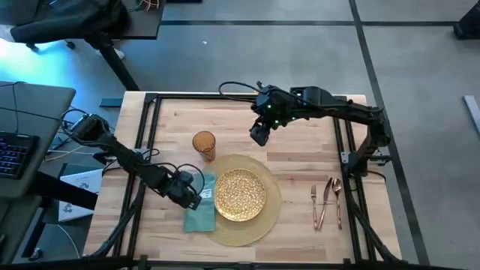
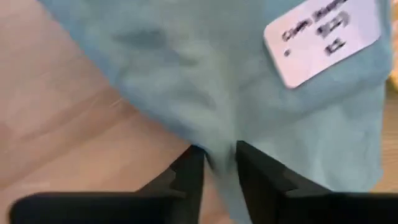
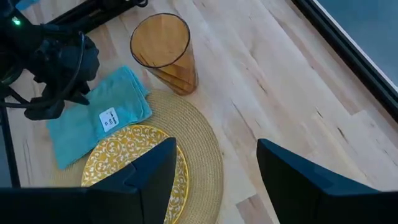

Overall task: Set table place
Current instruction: Put the blue napkin to the left of the mat, then put the fork on the blue napkin

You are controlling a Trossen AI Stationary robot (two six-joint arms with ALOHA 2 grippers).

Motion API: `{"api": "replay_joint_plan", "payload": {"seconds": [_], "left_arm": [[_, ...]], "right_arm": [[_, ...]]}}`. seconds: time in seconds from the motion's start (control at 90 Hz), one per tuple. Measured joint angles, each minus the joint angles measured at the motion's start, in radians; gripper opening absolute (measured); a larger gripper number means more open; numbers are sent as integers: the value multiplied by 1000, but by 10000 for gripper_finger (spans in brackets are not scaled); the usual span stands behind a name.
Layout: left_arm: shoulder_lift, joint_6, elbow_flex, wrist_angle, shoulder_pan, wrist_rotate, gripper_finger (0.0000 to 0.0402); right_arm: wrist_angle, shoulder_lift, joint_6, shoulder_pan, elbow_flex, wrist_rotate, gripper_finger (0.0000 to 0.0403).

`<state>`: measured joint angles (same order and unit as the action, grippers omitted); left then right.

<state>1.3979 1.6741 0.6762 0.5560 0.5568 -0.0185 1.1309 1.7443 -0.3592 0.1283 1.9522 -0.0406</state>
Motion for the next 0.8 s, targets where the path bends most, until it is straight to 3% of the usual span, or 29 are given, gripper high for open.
{"api": "replay_joint_plan", "payload": {"seconds": [0.156,0.267,0.378,0.467,0.589,0.8], "left_arm": [[-68,-2,0,13,0,-5,146],[-142,-2,0,45,0,-21,157],[-213,-7,0,82,0,-37,156],[-265,-34,0,67,0,-60,153],[-316,-87,0,-2,0,-104,149],[-355,-211,0,-57,-7,-169,142]], "right_arm": [[2,0,0,0,0,3,208],[43,-5,-35,-4,0,74,208],[187,-21,-69,-50,-6,112,208],[314,-28,-128,-117,-47,80,208],[323,-71,-283,-213,-214,58,208],[101,-187,-638,-359,-651,238,208]]}}
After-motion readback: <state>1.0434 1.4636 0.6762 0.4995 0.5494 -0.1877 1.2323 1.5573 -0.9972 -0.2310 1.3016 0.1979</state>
